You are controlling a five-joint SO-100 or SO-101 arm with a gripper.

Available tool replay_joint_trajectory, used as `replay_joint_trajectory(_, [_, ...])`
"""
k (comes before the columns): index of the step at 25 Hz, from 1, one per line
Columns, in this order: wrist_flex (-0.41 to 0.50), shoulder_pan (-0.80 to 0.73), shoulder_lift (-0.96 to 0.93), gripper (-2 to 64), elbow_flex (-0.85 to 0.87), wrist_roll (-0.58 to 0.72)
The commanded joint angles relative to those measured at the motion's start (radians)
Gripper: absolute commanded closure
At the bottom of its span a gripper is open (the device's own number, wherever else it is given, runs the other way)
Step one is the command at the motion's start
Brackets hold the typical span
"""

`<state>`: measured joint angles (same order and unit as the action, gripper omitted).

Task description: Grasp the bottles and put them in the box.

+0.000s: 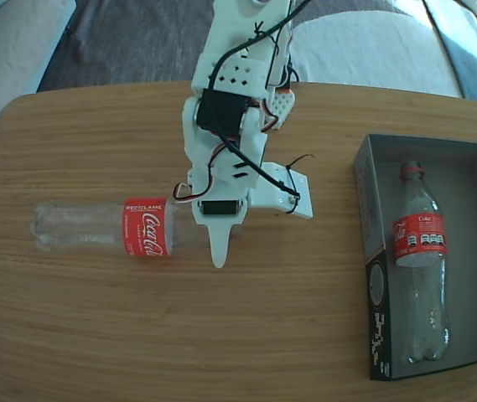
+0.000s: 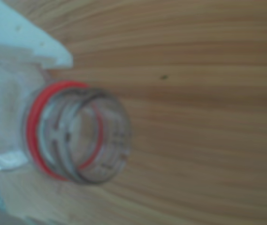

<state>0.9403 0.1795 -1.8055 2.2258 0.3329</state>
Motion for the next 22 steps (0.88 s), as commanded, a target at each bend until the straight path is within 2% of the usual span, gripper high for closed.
replay_joint_trajectory(1, [-0.003, 0.014, 0.006, 18.1, -0.052, 0.003])
replay_joint_trajectory(22, [-0.066, -0.012, 0.008, 18.2, -0.012, 0.003])
